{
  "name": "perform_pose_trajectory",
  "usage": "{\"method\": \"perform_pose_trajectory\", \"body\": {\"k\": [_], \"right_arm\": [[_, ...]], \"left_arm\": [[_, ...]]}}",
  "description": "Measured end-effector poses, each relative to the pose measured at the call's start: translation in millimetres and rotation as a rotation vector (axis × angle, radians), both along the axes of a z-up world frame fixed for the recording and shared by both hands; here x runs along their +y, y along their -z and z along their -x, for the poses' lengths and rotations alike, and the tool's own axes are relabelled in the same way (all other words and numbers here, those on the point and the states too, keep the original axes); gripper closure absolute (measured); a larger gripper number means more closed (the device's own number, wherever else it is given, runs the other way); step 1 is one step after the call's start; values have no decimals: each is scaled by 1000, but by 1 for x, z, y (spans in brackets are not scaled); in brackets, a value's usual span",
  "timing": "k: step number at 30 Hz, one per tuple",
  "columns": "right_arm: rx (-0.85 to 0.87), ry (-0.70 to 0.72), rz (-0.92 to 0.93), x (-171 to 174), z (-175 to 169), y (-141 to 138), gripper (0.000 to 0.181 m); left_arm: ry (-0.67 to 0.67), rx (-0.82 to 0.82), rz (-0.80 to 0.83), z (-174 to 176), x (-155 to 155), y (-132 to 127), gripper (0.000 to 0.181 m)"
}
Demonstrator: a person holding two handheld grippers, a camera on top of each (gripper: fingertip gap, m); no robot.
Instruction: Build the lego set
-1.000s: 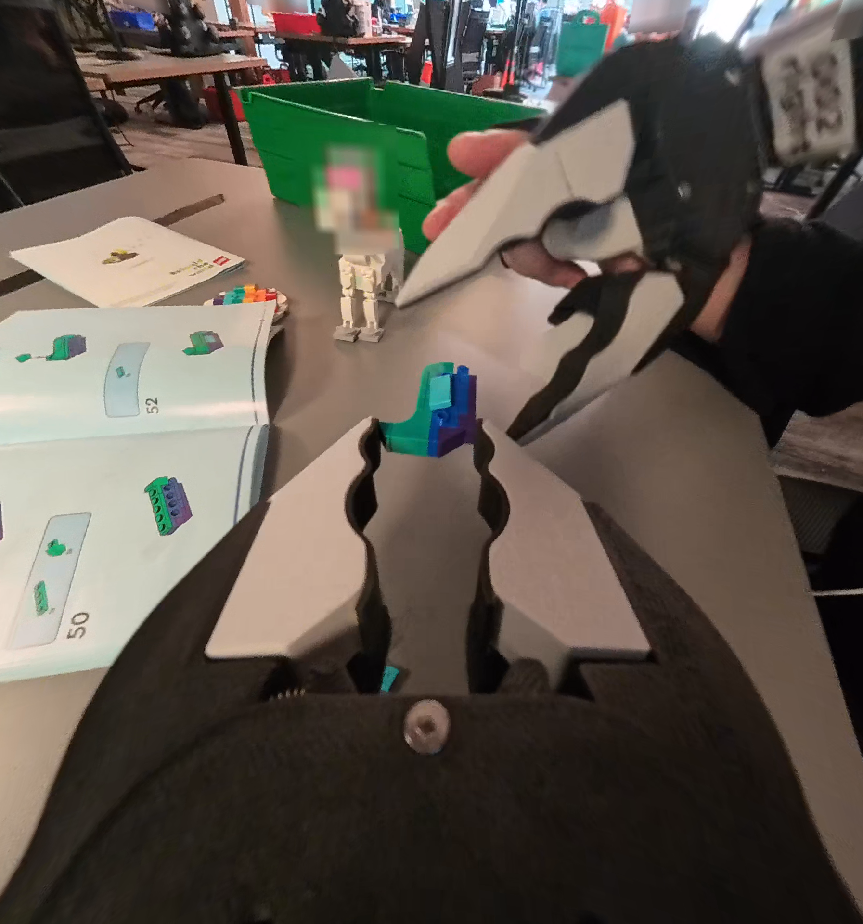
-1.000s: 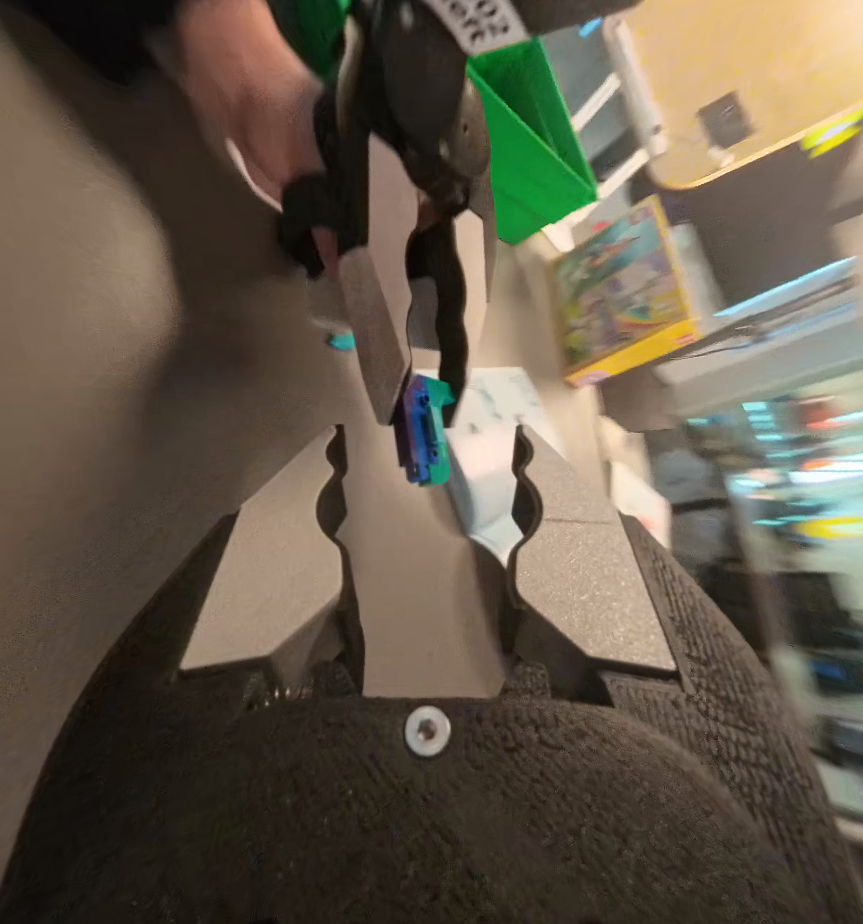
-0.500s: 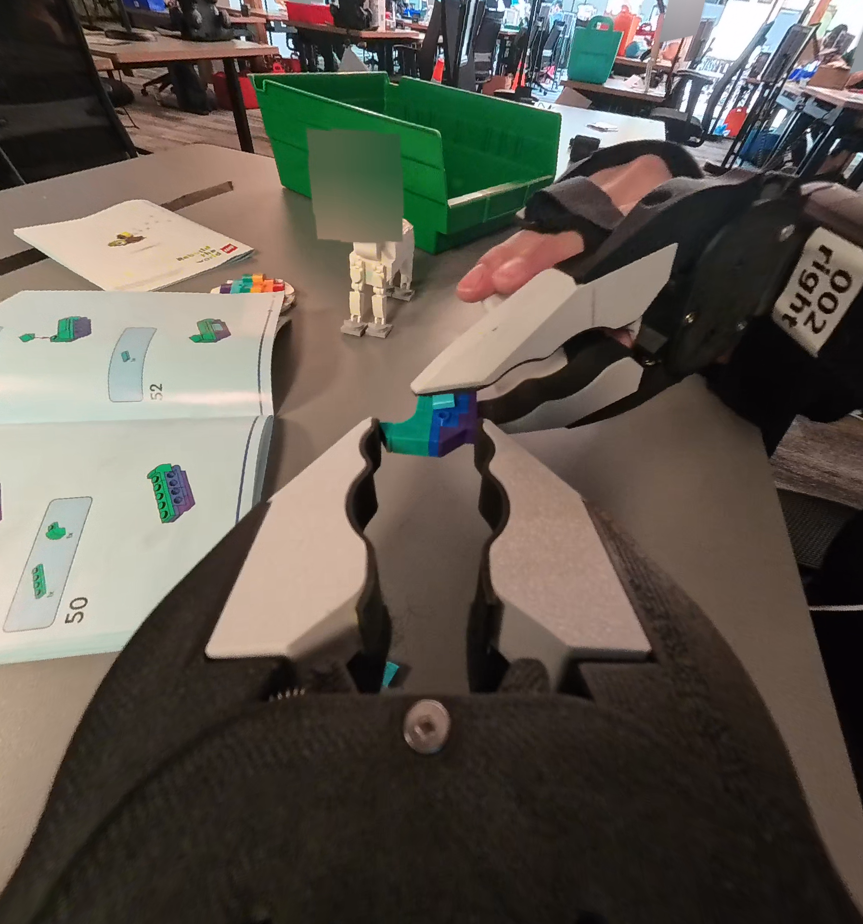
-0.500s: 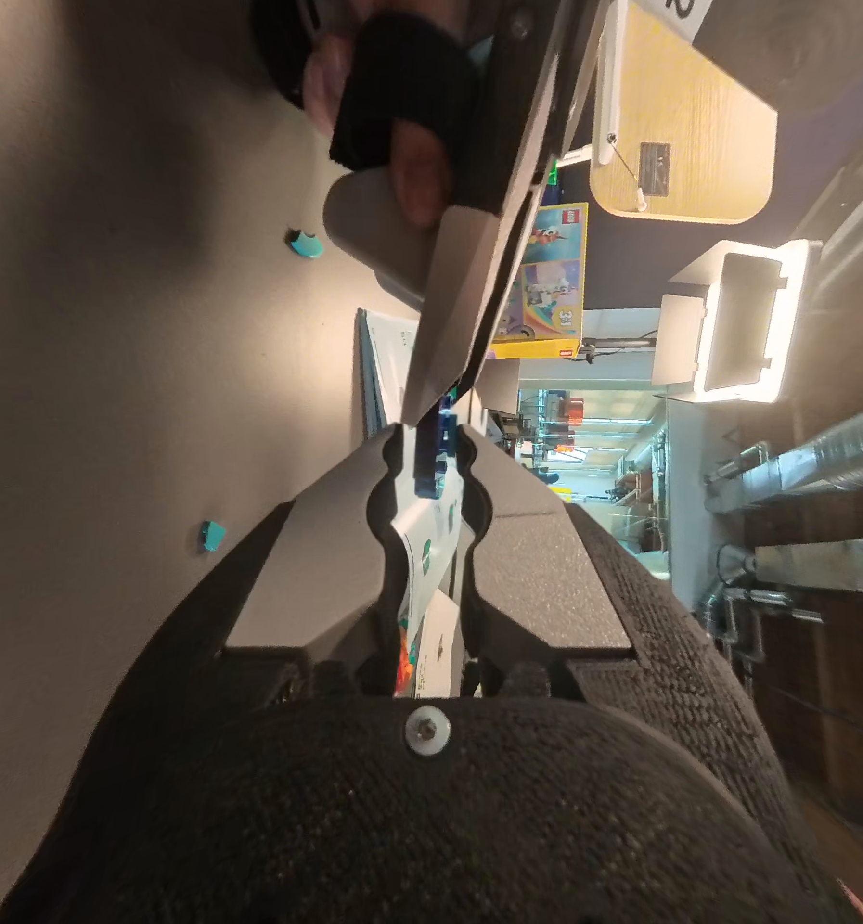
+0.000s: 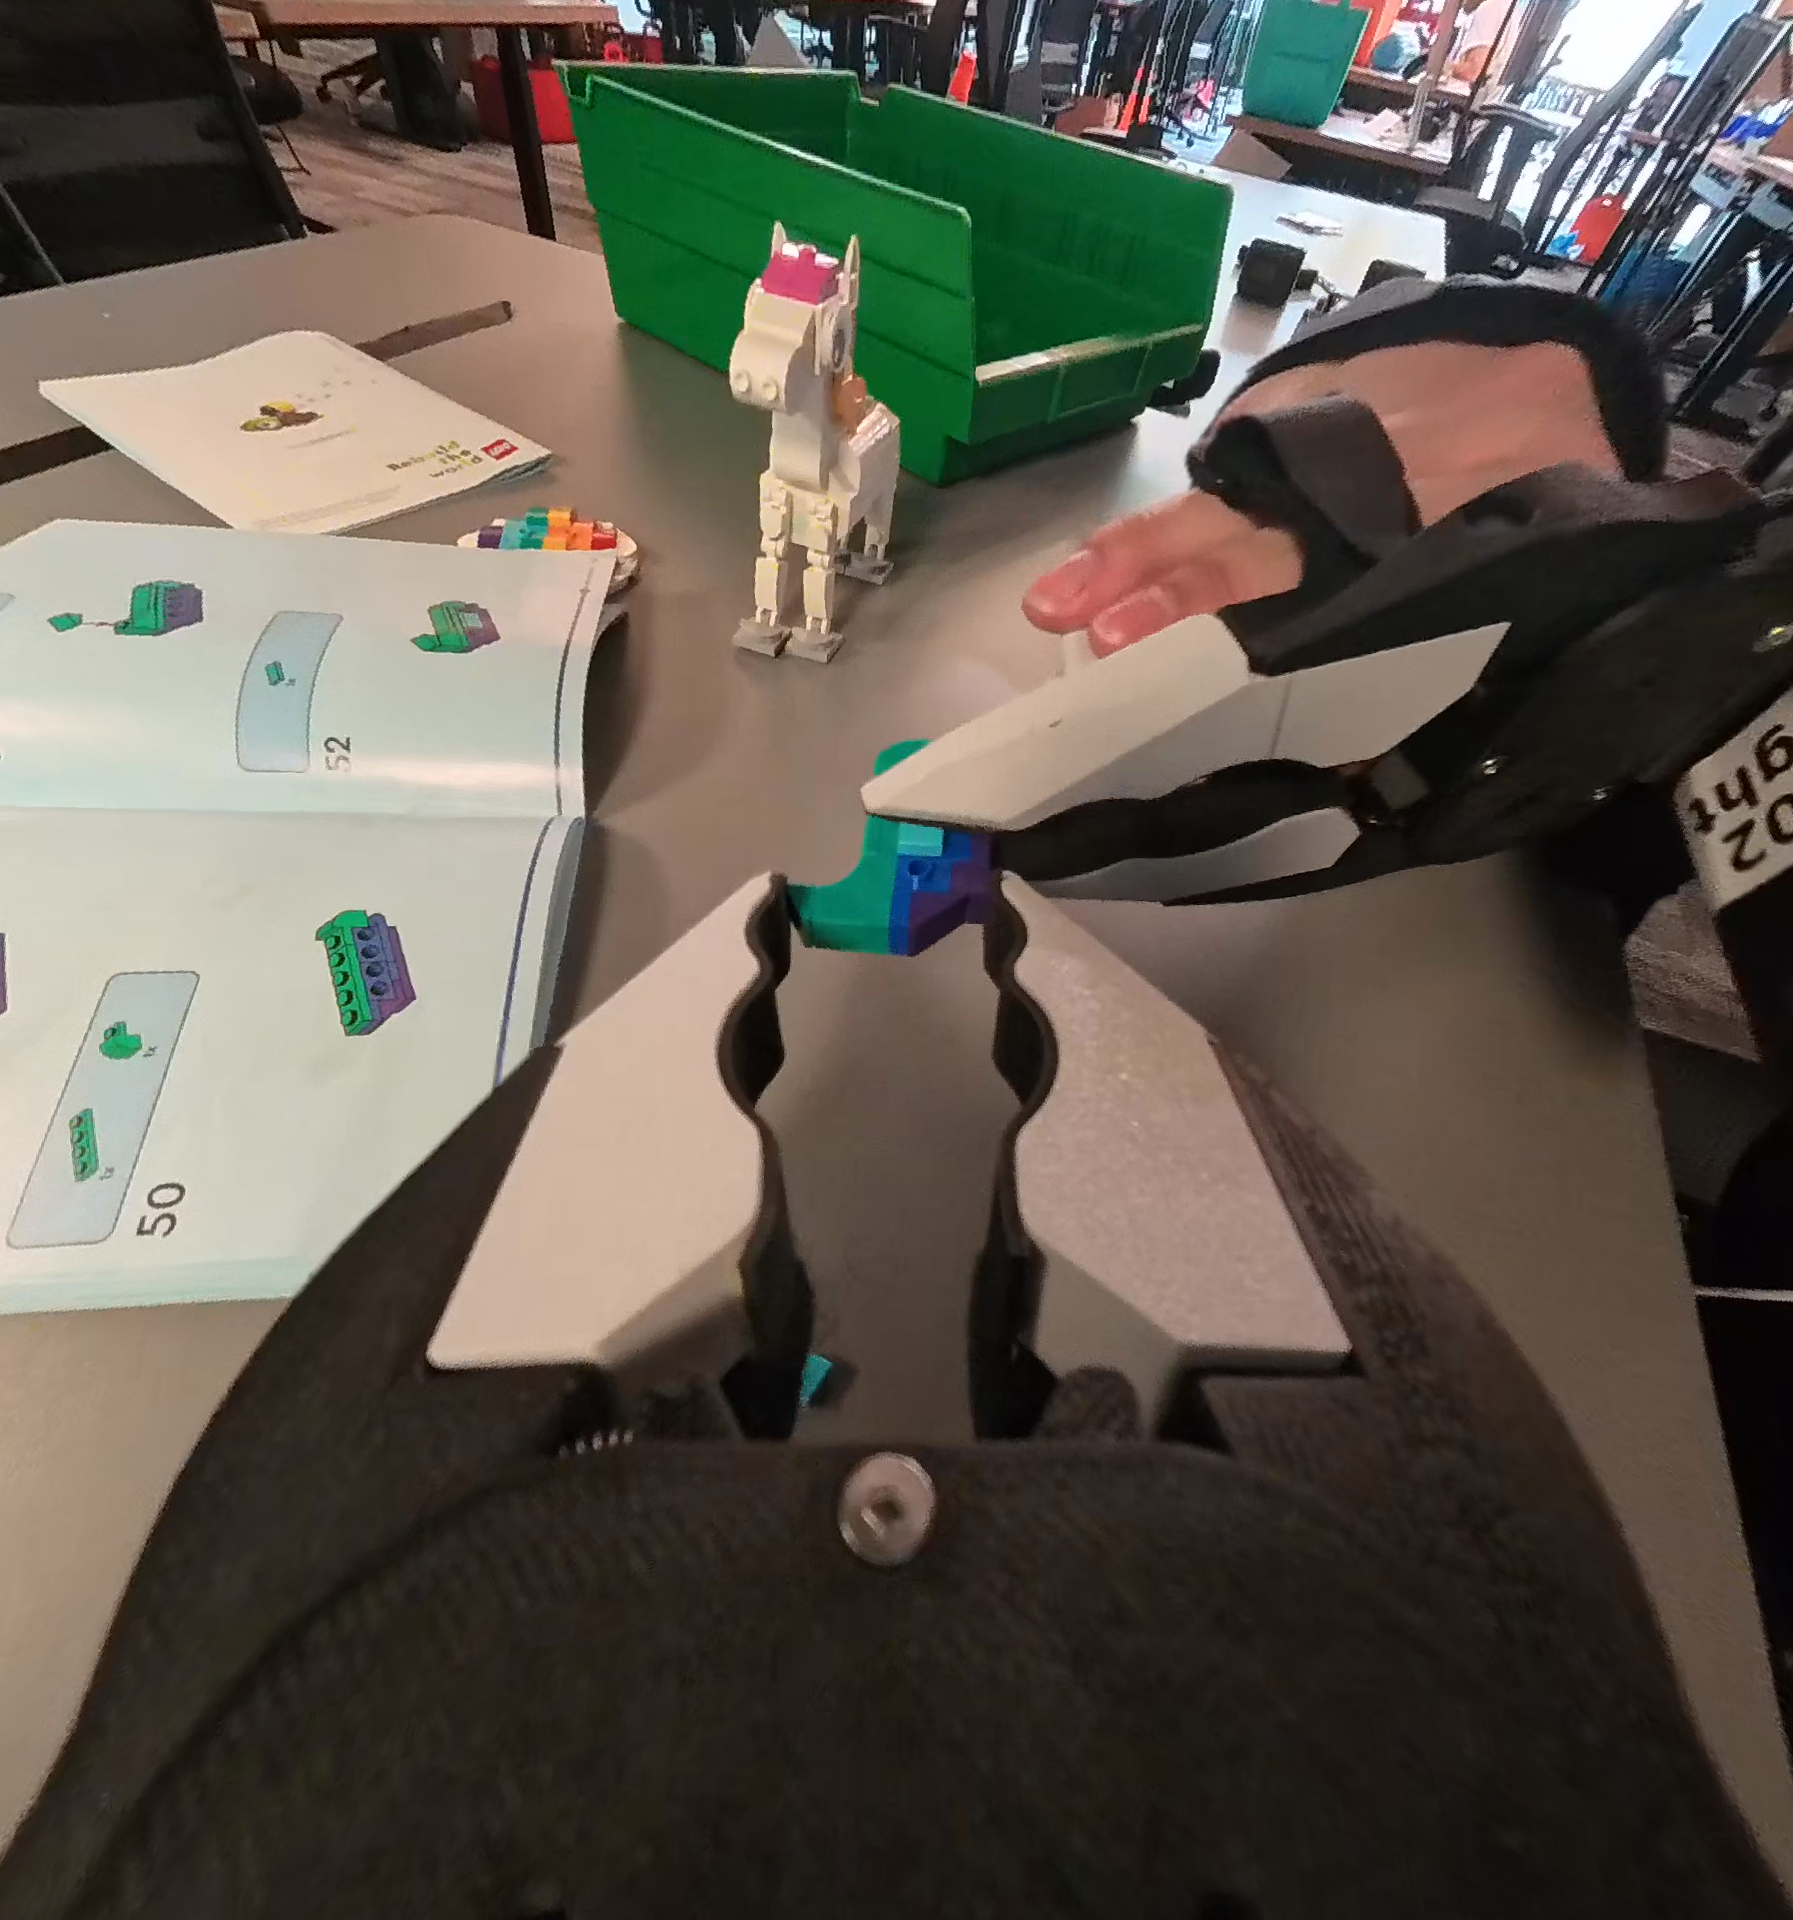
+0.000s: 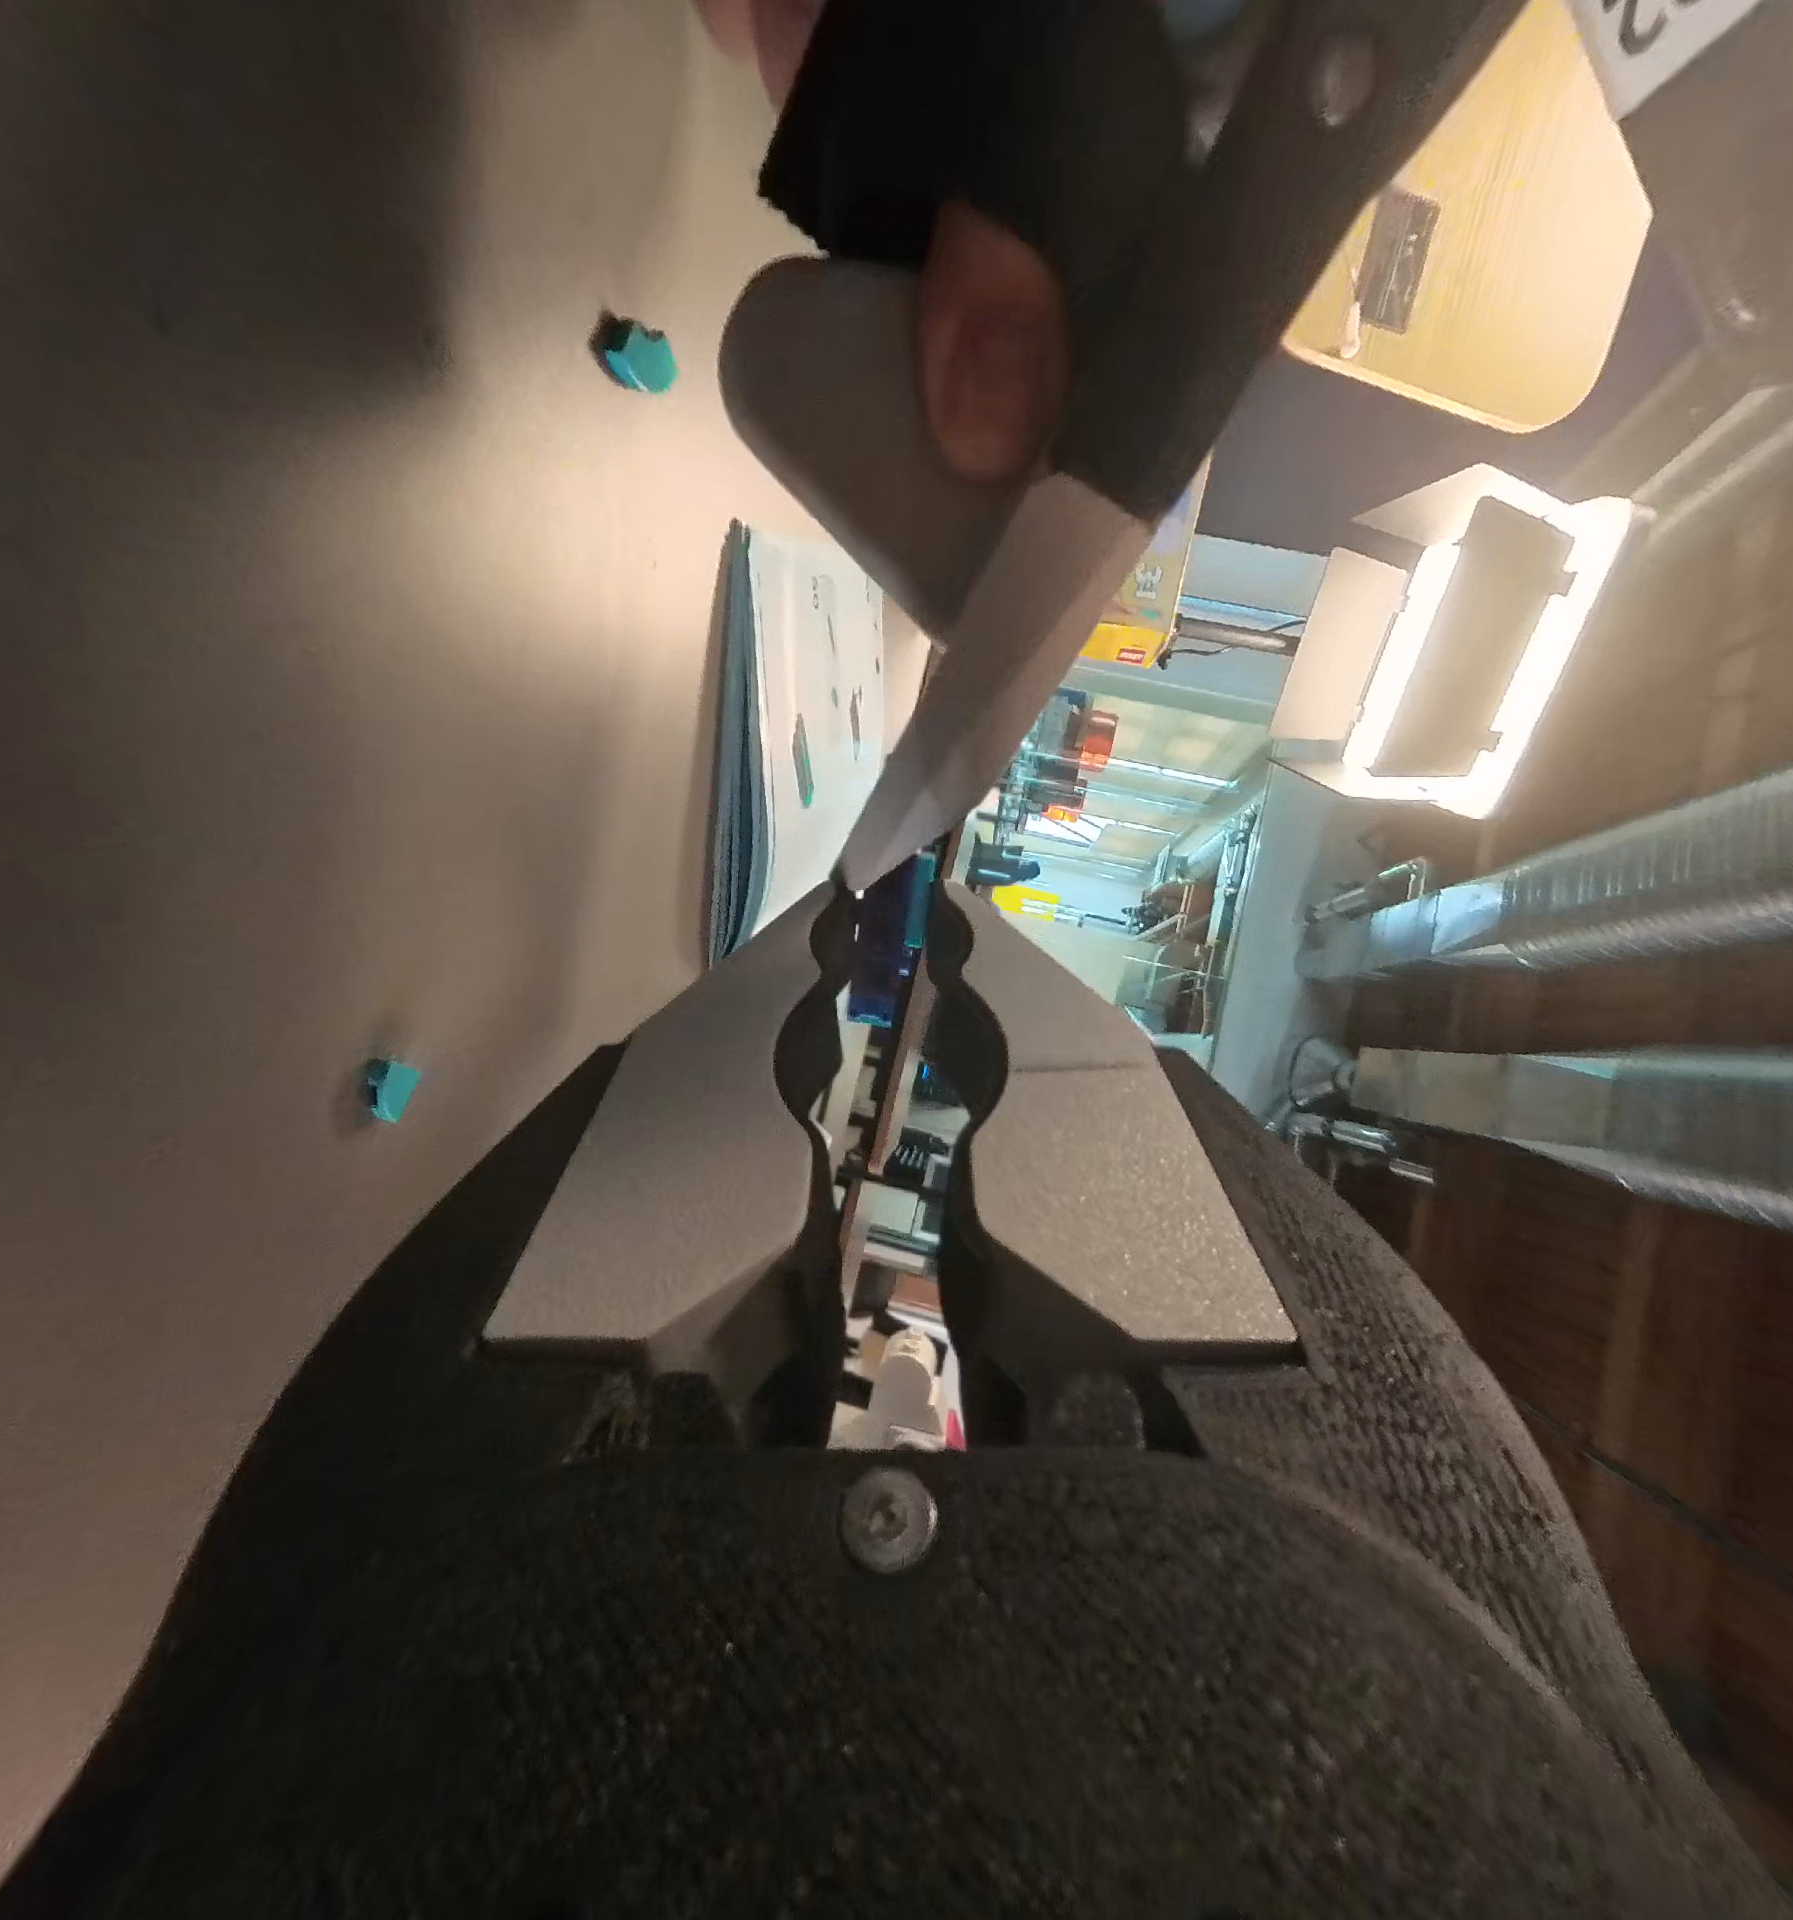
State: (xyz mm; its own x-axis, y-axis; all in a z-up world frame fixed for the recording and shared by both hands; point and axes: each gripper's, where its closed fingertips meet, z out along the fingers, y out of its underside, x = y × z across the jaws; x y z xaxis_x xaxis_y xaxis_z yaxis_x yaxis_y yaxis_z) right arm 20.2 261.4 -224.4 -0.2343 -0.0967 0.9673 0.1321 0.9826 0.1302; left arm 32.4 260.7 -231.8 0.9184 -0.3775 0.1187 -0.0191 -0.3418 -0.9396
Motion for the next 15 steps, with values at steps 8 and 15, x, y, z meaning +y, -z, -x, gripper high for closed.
{"method": "perform_pose_trajectory", "body": {"k": [8,15], "right_arm": [[-47,-6,68,1,-2,6,170],[-51,-33,139,-2,3,16,160]], "left_arm": [[11,-9,39,-1,1,5,145],[10,-25,84,-1,1,10,144]]}}
